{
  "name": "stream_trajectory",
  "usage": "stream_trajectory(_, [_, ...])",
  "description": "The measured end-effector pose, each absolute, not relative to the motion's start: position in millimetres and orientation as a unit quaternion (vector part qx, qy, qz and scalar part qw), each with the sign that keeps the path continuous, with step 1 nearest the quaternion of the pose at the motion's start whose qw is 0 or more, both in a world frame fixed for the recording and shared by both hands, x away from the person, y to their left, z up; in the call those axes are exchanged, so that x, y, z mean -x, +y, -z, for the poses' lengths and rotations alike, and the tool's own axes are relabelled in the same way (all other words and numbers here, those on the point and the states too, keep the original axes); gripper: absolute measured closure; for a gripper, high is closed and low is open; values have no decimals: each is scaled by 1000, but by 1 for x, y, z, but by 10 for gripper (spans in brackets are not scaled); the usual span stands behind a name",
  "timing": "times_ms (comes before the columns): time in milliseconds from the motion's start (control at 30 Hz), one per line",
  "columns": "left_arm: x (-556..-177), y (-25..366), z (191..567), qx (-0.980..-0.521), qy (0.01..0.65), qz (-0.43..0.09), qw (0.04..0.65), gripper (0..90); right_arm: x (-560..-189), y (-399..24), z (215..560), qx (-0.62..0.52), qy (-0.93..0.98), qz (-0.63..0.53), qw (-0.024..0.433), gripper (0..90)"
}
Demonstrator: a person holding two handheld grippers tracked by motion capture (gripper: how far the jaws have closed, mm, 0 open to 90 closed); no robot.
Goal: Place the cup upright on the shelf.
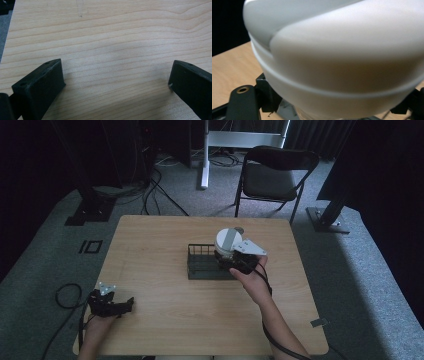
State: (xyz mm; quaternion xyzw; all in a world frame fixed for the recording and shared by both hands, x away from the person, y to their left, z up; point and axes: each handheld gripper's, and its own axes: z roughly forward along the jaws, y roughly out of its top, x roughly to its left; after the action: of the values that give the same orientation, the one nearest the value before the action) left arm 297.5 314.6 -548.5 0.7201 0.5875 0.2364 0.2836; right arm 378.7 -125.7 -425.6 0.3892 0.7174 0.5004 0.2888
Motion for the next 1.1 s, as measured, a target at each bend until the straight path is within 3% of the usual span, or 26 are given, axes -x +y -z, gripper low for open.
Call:
stream_trajectory(433, [-297,315,549,-720,588,-236,284,1,-402,-129,440,-470,692,-451,311,184])
stream_trajectory(1100, [-297,315,549,-720,588,-236,284,1,-416,-118,469,-538,682,-398,296,184])
